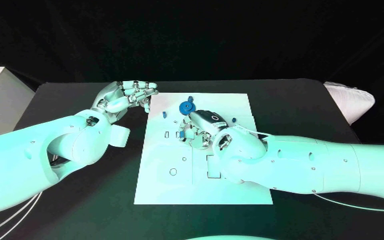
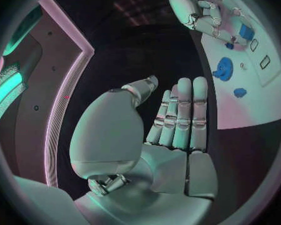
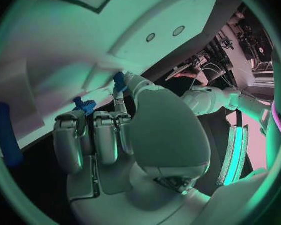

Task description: Assemble the parts on the task board

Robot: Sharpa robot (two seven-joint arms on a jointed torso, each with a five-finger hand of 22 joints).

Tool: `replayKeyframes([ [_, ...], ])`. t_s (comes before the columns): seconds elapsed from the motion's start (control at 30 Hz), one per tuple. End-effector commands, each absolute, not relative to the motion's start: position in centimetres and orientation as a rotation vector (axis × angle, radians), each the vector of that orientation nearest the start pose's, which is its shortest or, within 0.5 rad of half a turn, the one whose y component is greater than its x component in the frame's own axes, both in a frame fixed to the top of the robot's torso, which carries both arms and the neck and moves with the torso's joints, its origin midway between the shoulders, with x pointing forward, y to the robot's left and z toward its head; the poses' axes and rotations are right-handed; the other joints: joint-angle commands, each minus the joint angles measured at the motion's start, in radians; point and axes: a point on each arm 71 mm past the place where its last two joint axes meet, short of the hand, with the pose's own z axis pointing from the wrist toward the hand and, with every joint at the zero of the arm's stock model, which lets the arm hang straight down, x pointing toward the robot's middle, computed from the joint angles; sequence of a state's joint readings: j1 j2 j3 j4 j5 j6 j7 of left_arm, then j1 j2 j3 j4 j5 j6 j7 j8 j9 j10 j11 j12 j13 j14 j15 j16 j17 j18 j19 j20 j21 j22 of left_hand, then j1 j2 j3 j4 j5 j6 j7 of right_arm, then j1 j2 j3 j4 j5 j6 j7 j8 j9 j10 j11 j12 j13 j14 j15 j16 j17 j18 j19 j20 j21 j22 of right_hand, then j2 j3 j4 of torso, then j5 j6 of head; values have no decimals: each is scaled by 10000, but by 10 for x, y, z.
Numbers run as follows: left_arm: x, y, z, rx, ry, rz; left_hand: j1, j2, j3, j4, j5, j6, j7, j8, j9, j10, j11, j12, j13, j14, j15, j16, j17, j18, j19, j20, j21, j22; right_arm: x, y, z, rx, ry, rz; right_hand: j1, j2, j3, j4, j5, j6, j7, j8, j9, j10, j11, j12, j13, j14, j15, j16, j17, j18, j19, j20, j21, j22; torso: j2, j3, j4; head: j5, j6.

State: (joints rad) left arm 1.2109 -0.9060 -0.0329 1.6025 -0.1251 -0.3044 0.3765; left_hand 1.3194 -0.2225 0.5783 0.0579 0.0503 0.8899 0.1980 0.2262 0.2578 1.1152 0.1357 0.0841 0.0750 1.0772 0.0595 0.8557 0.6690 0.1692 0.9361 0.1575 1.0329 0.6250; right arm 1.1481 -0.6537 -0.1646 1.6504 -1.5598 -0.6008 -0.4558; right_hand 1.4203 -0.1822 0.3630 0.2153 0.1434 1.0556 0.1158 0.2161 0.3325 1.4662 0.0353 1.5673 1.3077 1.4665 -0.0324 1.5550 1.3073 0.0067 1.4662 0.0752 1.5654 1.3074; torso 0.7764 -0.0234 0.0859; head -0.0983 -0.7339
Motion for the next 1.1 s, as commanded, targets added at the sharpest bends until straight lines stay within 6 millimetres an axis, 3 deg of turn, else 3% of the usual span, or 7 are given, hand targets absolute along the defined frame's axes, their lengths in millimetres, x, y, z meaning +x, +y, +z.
replayKeyframes([
  [0.03,475,212,-162,-9615,14629,-15692,-41,67,-8,-45,-7,-61,-8,-1,16,-23,-24,28,14,-82,-2,54,-17,155,-84,-10,36,17,425,-94,-227,-555,16340,6639,-71,2,43,2,59,-58,-18,63,-9,1046,-10,35,2631,970,-30,51,2323,-67,1046,-62,54,2634,-1,-10,0,-5,2],
  [1.1,476,213,-163,-9632,14656,-15669,-49,67,-10,-44,-7,-68,-7,-3,18,-31,-22,27,13,-85,0,56,-23,155,-91,-9,42,19,427,-96,-227,-553,16353,6541,-486,-340,-55,181,-73,-605,192,-73,-111,894,176,-160,2491,950,124,19,2240,-67,1046,62,54,2634,2,-3,1,-43,-21],
])
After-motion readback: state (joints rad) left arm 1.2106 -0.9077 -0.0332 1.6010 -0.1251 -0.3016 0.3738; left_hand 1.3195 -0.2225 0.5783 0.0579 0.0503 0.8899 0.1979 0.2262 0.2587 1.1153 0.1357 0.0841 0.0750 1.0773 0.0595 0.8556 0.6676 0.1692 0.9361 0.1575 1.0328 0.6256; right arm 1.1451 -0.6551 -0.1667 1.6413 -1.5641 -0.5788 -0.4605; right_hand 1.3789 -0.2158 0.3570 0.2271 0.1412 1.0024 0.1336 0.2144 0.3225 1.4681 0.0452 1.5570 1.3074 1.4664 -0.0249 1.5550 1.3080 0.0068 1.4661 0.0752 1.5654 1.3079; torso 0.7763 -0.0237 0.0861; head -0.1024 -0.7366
